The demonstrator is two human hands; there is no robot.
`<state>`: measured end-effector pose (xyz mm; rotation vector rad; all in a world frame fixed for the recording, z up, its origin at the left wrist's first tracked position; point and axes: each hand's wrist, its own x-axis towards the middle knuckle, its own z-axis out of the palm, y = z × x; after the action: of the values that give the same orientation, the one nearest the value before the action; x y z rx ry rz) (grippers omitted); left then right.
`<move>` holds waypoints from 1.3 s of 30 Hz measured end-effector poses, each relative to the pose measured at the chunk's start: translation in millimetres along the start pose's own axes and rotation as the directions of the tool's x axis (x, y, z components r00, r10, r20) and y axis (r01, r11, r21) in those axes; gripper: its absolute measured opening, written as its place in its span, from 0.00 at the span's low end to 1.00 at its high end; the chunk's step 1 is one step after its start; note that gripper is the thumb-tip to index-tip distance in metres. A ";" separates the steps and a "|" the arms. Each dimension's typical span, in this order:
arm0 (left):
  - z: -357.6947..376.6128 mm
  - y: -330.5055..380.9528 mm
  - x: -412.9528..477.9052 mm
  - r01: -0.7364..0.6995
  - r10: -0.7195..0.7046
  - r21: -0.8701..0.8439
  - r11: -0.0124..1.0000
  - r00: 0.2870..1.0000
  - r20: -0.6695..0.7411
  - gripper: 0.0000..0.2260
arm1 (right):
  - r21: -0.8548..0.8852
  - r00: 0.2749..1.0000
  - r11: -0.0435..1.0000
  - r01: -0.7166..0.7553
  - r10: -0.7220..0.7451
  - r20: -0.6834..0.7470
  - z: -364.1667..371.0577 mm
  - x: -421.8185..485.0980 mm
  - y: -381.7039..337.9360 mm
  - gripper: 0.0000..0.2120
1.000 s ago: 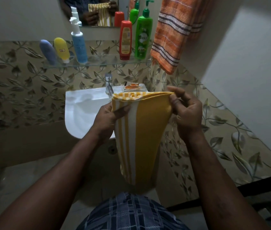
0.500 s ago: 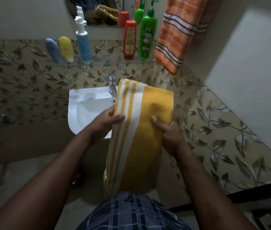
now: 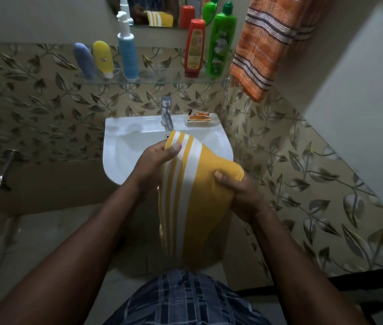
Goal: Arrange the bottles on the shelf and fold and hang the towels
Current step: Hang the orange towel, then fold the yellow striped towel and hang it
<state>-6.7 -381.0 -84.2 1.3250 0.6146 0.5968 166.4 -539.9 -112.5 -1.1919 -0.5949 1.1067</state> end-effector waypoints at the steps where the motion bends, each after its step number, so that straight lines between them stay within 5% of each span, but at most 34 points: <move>1: -3.5 -3.2 -1.0 0.003 -0.004 0.009 1.000 0.998 0.058 0.21 | 0.034 0.999 0.999 0.014 -0.013 -0.037 1.4 1.8 -4.1 0.20; 3: -10.4 -14.6 -5.6 0.072 -0.089 0.120 0.990 0.986 0.141 0.24 | 0.062 0.994 0.998 0.018 -0.011 -0.111 5.2 6.5 -15.1 0.25; 6: -11.4 -33.5 -9.9 0.116 -0.141 0.175 0.978 0.980 0.143 0.16 | 0.074 0.986 0.997 0.002 0.010 -0.164 1.7 13.5 -28.0 0.29; 9: -7.0 -33.9 -7.7 0.120 -0.122 0.027 0.992 0.991 0.058 0.15 | 0.196 1.000 0.981 0.003 -0.001 -0.010 -16.6 12.0 -29.5 0.43; 13: -4.7 -25.3 -0.6 0.123 -0.123 -0.021 0.992 0.992 0.039 0.15 | 0.096 0.982 0.987 -0.127 0.111 0.153 -25.9 -3.9 0.7 0.57; 19: -7.2 -24.7 1.5 0.146 -0.155 -0.108 0.983 0.985 -0.078 0.13 | -0.073 1.000 0.997 0.023 -0.023 0.000 -15.0 -8.3 -1.2 0.15; 21: -5.3 -23.4 2.5 0.158 -0.170 -0.141 0.977 0.982 -0.079 0.12 | -0.017 1.000 1.000 0.022 -0.023 -0.012 -13.9 -6.7 -1.2 0.22; 24: -2.1 -18.0 2.2 0.174 -0.186 -0.162 0.971 0.981 -0.059 0.16 | 0.107 0.997 0.992 -0.062 0.066 -0.031 -8.7 -11.5 12.0 0.46; 26: -1.5 -15.1 1.0 0.198 -0.207 -0.167 0.966 0.977 -0.039 0.19 | 0.147 0.983 0.973 -0.180 0.173 0.057 -4.3 -20.5 20.6 0.53; 29: -1.7 -9.2 -1.3 0.233 -0.237 -0.142 0.962 0.972 -0.007 0.27 | 0.082 0.968 0.980 -0.181 0.163 0.190 2.4 -26.0 17.4 0.40; 33: -10.4 -1.6 -6.4 0.218 -0.219 -0.049 0.975 0.976 -0.014 0.30 | 0.025 0.998 0.999 -0.030 0.028 0.057 8.5 -18.4 -3.2 0.24; 36: -22.8 -9.9 -15.4 0.209 -0.222 0.080 0.975 0.945 0.240 0.36 | 0.126 0.994 0.992 -0.027 0.040 -0.100 12.0 -14.2 -12.8 0.25; 39: -26.1 -23.2 -15.0 0.143 -0.168 0.138 0.980 0.968 0.189 0.26 | 0.072 0.991 0.997 -0.029 0.038 -0.131 9.2 -11.4 -20.3 0.29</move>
<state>-34.7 -377.0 -109.7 1.4175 0.5910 0.2961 161.3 -545.9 -88.7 -1.2081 -0.4324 1.0594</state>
